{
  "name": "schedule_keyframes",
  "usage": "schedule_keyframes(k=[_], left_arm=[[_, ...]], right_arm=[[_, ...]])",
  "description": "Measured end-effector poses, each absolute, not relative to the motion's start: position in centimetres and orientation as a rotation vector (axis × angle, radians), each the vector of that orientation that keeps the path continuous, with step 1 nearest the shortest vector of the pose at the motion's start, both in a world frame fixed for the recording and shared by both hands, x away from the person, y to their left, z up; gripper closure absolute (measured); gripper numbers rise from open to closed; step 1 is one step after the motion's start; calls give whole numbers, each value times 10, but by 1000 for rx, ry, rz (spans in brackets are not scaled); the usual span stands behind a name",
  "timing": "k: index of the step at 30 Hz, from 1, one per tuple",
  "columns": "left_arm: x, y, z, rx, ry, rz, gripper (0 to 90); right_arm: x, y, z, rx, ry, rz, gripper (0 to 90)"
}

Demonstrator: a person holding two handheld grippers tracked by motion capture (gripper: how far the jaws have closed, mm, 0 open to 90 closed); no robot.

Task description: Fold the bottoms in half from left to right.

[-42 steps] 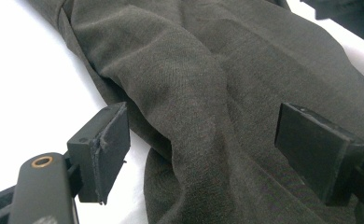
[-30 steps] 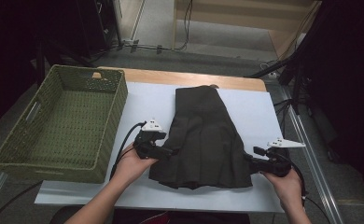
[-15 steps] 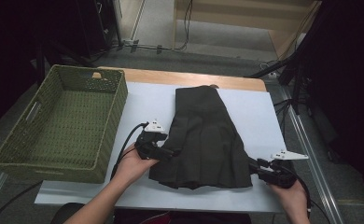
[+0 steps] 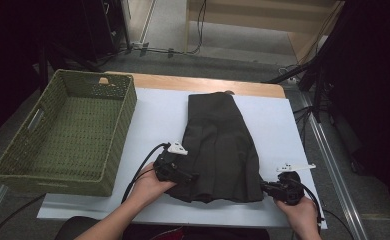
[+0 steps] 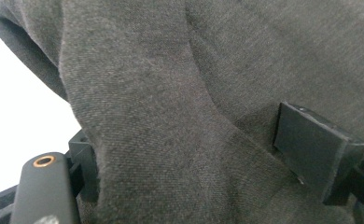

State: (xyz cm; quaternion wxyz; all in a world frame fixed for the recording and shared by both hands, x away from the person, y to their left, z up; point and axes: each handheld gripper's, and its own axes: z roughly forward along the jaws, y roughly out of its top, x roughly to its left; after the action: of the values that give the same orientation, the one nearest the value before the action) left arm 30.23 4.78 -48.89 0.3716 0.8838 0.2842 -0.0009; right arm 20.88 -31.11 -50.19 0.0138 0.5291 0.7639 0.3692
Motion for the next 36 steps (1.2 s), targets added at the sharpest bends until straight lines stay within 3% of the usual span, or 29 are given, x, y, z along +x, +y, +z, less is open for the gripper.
schedule_keyframes(k=[9,15,26,28,29,32,34,36], left_arm=[[300,46,-488,2267,716,8,191],[300,45,-489,2269,713,7,190],[300,42,-490,2265,710,5,177],[300,42,-491,2264,711,4,176],[300,42,-491,2265,709,5,175],[300,42,-491,2267,708,4,175],[300,43,-490,2268,708,0,175],[300,43,-490,2270,708,0,175]], right_arm=[[186,-308,-489,1663,2289,1302,833],[195,-298,-507,1526,2356,1005,818],[199,-275,-507,1423,2417,1159,808],[201,-272,-510,1411,2424,1101,758],[202,-274,-511,1408,2414,1064,676],[201,-278,-509,1434,2404,1045,631],[197,-284,-503,1451,2381,1015,544],[195,-286,-500,1452,2374,997,536]])
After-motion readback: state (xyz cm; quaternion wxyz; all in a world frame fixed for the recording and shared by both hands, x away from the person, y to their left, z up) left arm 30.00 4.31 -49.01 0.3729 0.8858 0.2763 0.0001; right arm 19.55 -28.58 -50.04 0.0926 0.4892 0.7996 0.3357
